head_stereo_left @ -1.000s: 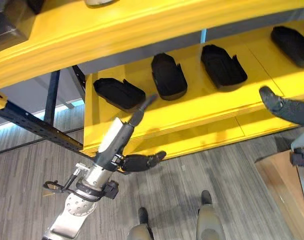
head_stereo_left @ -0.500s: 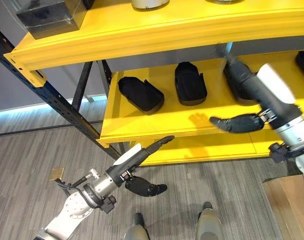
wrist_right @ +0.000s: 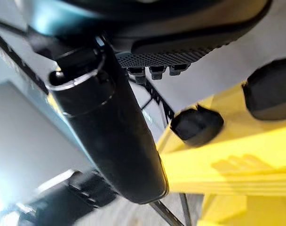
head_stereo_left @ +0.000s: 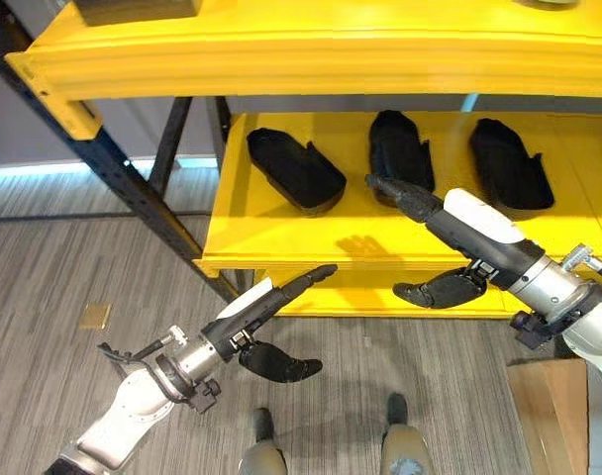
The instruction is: Move parts from the plastic box to the shelf.
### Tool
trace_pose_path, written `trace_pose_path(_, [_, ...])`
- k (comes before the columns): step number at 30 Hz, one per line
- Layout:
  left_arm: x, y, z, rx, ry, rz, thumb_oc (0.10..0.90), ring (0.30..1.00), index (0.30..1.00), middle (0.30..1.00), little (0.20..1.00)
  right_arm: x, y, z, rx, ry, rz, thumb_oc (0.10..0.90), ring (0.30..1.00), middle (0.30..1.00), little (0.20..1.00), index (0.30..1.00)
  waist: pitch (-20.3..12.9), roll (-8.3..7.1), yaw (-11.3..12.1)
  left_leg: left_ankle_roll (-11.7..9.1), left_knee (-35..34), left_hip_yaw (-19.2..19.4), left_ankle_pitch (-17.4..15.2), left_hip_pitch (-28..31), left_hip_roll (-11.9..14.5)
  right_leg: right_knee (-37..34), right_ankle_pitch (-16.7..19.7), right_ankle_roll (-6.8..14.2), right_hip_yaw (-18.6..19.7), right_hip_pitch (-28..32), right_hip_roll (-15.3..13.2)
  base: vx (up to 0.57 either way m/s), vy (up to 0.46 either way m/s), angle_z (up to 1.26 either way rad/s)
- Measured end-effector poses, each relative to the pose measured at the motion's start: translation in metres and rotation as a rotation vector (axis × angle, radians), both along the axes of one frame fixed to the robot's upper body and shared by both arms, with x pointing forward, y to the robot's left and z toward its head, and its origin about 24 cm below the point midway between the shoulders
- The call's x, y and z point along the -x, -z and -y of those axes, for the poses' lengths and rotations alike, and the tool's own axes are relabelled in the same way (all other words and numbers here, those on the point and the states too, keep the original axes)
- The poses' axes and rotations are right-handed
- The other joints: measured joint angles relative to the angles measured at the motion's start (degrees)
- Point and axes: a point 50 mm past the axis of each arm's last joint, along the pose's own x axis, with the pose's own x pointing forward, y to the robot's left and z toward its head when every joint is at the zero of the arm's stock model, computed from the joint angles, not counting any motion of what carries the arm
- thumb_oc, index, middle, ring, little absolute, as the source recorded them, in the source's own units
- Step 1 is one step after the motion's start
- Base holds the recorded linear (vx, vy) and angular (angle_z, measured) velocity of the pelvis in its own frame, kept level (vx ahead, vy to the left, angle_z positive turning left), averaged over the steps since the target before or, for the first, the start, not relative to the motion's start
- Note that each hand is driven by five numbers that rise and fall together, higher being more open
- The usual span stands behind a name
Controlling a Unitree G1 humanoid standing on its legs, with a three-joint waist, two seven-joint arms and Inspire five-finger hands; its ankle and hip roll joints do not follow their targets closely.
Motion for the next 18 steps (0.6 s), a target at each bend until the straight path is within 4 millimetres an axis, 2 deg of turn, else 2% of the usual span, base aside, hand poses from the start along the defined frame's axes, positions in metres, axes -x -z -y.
trace_pose_path(2, [0.003,0.004,0.000,-0.003,0.008,-0.026,0.900,1.000,1.000,1.000,1.000,-0.002,0.000,0.003,0.032,0.029,0.033,0.900,1.000,1.000,1.000,1.000,1.1,1.12,1.1,0.1,-0.3,-0.3,0.1,-0.1,0.1,0.2,-0.1,0.0,-0.4,0.0,0.1,0.02,-0.093,0.14])
trace_pose_path(3, [0.003,0.005,0.000,-0.013,0.014,-0.034,0.900,1.000,1.000,1.000,1.000,-0.002,0.000,0.003,0.032,0.034,0.041,0.900,1.000,1.000,1.000,1.000,1.7,1.20,1.6,0.0,-0.4,-0.3,0.1,0.0,0.1,0.1,-0.1,0.1,-0.4,0.0,0.1,0.01,-0.067,0.00])
trace_pose_path(6, [0.002,0.006,-0.001,-0.038,0.003,-0.050,0.900,1.000,1.000,1.000,1.000,-0.009,-0.008,-0.004,0.032,0.017,0.084,0.900,1.000,1.000,1.000,1.000,3.8,0.74,1.6,-0.2,-0.2,-0.3,0.2,-0.1,0.1,-0.3,-0.1,0.2,-0.3,0.1,0.2,0.00,-0.013,-0.01])
trace_pose_path(9, [0.002,0.010,-0.004,-0.052,-0.021,-0.075,0.900,1.000,1.000,1.000,1.000,-0.015,-0.015,-0.006,0.032,0.021,0.109,0.900,1.000,1.000,1.000,1.000,4.3,0.73,2.2,-0.2,-0.3,-0.4,0.3,-0.4,0.1,-0.6,0.2,0.0,-0.5,0.2,0.2,0.03,0.015,0.03])
trace_pose_path(13, [0.001,0.014,-0.016,-0.057,-0.113,-0.082,0.900,1.000,1.000,1.000,1.000,-0.025,-0.029,-0.014,0.026,0.004,0.163,0.900,1.000,1.000,1.000,1.000,4.8,1.01,3.6,-0.5,-0.4,-1.4,0.5,-0.4,-0.1,-1.3,0.3,0.1,-2.0,1.4,0.0,0.08,0.182,0.14])
trace_pose_path(18, [-0.003,0.012,-0.027,-0.019,-0.203,-0.047,0.900,1.000,1.000,1.000,1.000,-0.032,-0.028,-0.015,-0.010,0.013,0.161,0.900,1.000,1.000,1.000,1.000,4.8,0.99,6.3,-0.6,-0.3,-2.2,0.1,1.1,-2.1,-3.5,0.4,0.2,-4.3,5.5,-1.9,0.13,0.244,0.22])
